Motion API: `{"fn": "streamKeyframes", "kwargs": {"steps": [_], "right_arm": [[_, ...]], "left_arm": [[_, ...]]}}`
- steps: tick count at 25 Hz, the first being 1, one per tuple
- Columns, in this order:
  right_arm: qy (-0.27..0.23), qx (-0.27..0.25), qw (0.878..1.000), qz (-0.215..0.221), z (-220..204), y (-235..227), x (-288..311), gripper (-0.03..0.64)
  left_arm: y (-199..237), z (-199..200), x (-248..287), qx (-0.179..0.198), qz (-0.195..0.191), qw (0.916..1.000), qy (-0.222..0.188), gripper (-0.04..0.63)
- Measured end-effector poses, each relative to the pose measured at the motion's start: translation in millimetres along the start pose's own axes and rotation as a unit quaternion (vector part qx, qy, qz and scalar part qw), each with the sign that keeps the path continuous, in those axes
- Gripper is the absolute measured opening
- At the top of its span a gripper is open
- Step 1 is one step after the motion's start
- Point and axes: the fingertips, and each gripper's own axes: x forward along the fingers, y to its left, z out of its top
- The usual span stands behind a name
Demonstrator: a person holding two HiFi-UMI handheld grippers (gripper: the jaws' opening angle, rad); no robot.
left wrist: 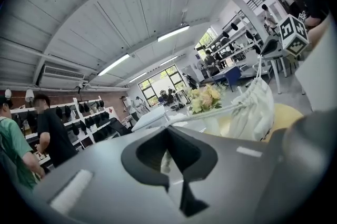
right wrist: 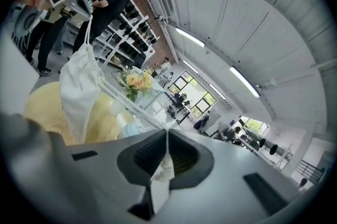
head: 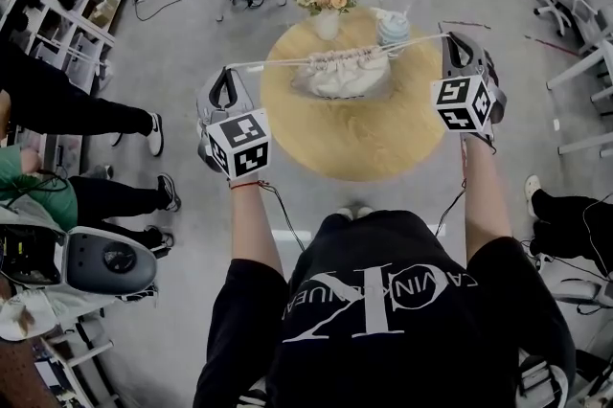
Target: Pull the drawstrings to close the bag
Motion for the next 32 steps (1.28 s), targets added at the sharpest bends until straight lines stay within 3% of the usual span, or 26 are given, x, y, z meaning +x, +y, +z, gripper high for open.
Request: {"fn": "streamKeyframes", "kwargs": {"steps": [10,32], "right_arm": [[-0.042,0.064,0.997,0.007,27.0,-2.2,-3.3,0.021],[-0.091,0.085,0.992,-0.003,68.5,-14.4,-4.9,0.021]], "left_arm": [[-4.7,31.3,-3.6,-0.021,0.004,0.9978,-0.063,0.012],[13.3,67.5,-1.1,-0.025,0.027,0.9932,-0.111,0.012]]}}
